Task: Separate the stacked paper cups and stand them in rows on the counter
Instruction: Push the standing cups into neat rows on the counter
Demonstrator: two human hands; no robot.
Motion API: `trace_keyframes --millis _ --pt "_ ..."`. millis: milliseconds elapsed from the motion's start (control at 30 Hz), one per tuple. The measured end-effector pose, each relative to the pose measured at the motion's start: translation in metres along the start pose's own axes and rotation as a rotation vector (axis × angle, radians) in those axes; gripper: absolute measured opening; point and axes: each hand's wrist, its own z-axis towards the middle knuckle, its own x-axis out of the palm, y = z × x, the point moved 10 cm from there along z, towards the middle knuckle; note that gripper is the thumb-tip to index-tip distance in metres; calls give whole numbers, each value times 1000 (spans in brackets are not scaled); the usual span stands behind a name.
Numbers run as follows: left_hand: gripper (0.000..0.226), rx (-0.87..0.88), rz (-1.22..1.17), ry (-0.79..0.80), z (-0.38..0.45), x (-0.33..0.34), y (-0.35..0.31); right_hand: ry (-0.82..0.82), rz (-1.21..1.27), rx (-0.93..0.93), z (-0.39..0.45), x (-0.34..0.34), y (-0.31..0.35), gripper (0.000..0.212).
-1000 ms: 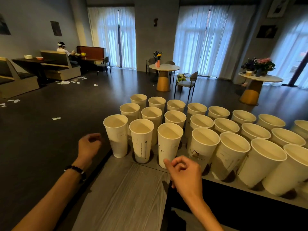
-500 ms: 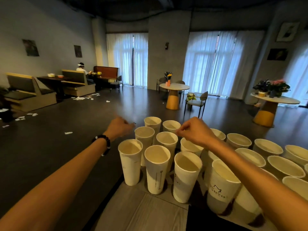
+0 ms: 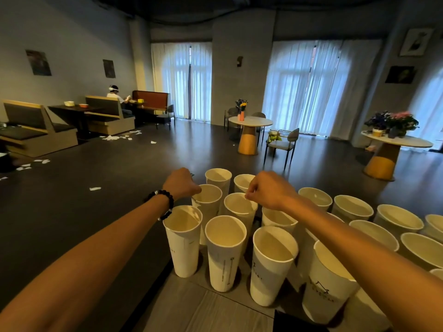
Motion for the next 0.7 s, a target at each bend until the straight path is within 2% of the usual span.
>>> trace_keyframes --millis 167,700 --pt "16 -8 11 -37 2 -1 -2 25 -7 30 3 0 -13 19" --pt "13 45 17 -20 -2 -9 -2 -75 50 101 -15 -38 -45 19"
